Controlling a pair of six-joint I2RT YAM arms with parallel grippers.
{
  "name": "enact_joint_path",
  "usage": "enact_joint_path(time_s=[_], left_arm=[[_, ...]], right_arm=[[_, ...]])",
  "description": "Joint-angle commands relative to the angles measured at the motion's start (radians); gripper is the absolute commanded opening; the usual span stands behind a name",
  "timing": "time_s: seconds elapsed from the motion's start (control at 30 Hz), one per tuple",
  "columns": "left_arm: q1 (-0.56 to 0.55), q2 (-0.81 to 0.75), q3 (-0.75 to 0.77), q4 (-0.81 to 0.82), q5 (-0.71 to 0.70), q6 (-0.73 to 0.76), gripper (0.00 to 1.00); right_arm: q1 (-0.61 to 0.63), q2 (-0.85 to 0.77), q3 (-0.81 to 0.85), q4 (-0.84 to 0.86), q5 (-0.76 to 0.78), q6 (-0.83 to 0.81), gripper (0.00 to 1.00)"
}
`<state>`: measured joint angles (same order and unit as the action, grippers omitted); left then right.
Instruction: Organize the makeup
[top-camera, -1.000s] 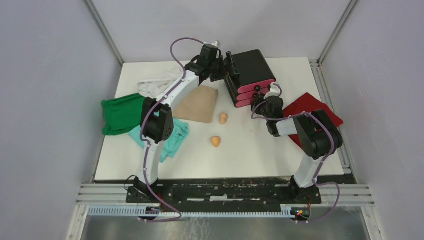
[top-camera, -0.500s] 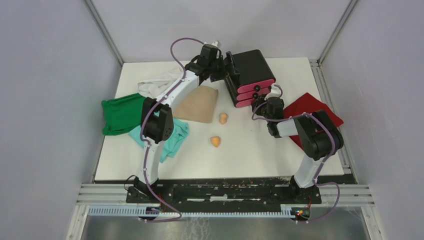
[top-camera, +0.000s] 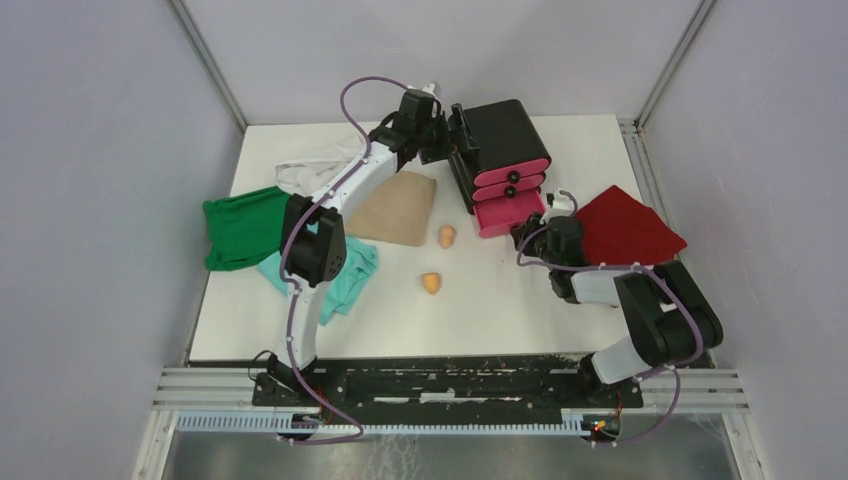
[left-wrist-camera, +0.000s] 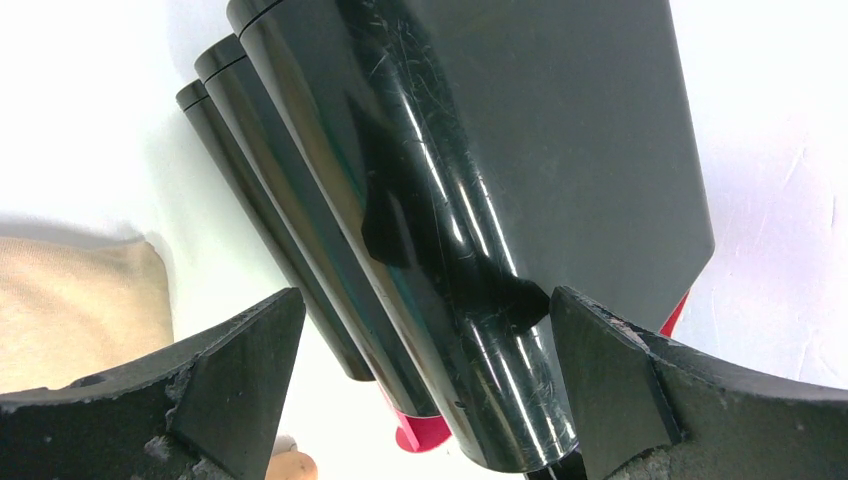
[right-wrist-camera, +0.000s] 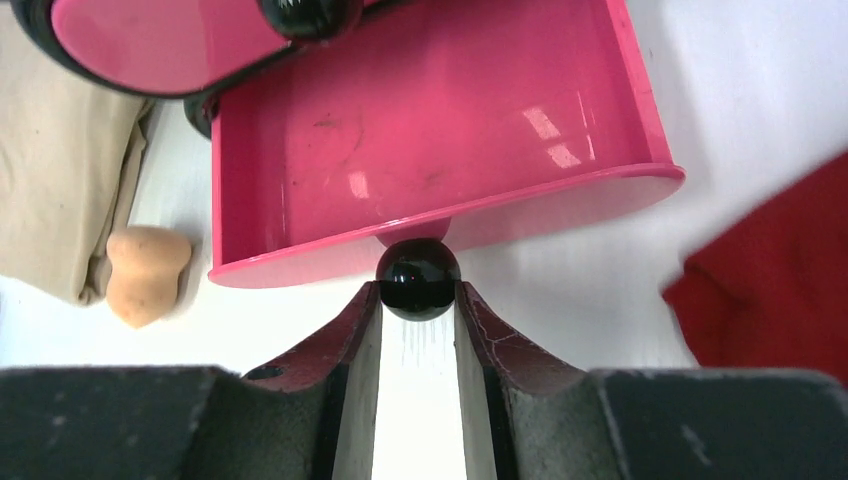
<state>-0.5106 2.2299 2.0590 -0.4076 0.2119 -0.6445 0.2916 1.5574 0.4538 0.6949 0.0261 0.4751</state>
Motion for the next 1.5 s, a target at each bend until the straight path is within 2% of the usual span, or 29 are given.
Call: enact_joint_path(time_s=[0.0, 0.23, 0.37, 0.47, 0.6, 0.77, 0.93, 1.03, 1.23, 1.47], left_arm=[[-0.003, -0.036, -0.031, -0.04, 0.001, 0.022, 0.99], [-0.003, -0.06, -0.052, -0.037, 0.005, 0.028, 0.99], [-0.004, -0.086, -0.064, -0.037, -0.012, 0.036, 0.99], [-0.004, -0.114, -0.067, -0.041, -0.025, 0.043, 0.99], [-0.007, -0.181, -0.091, -0.042, -0.046, 0.06, 0.99], [-0.014, -0.303, -0.204, -0.008, -0.08, 0.066, 0.99], [-0.016, -0.438, -0.371, 0.052, -0.108, 0.055, 0.99], [-0.017, -0.514, -0.487, 0.083, -0.132, 0.048, 0.99], [-0.016, -0.64, -0.716, 0.122, -0.169, 0.026, 0.99], [-0.016, -0.765, -0.905, 0.161, -0.171, -0.002, 0.99]], right_arm=[[0.007, -0.148, -0.062, -0.046, -0.045, 0.009, 0.22], [0.008, -0.306, -0.131, -0.189, -0.056, 0.045, 0.23], [0.006, -0.363, -0.148, -0.229, -0.044, 0.053, 0.31], [0.007, -0.393, -0.129, -0.284, -0.038, 0.055, 0.41], [0.007, -0.432, -0.048, -0.431, -0.02, 0.048, 0.47], [0.007, -0.426, 0.112, -0.643, 0.072, 0.084, 0.55], [0.009, -0.335, 0.245, -0.715, 0.093, 0.097, 0.52], [0.008, -0.237, 0.302, -0.686, 0.078, 0.067, 0.47], [0.019, -0.087, 0.336, -0.559, 0.027, 0.036, 0.44], [0.056, -0.036, 0.321, -0.5, 0.036, 0.009, 0.44]])
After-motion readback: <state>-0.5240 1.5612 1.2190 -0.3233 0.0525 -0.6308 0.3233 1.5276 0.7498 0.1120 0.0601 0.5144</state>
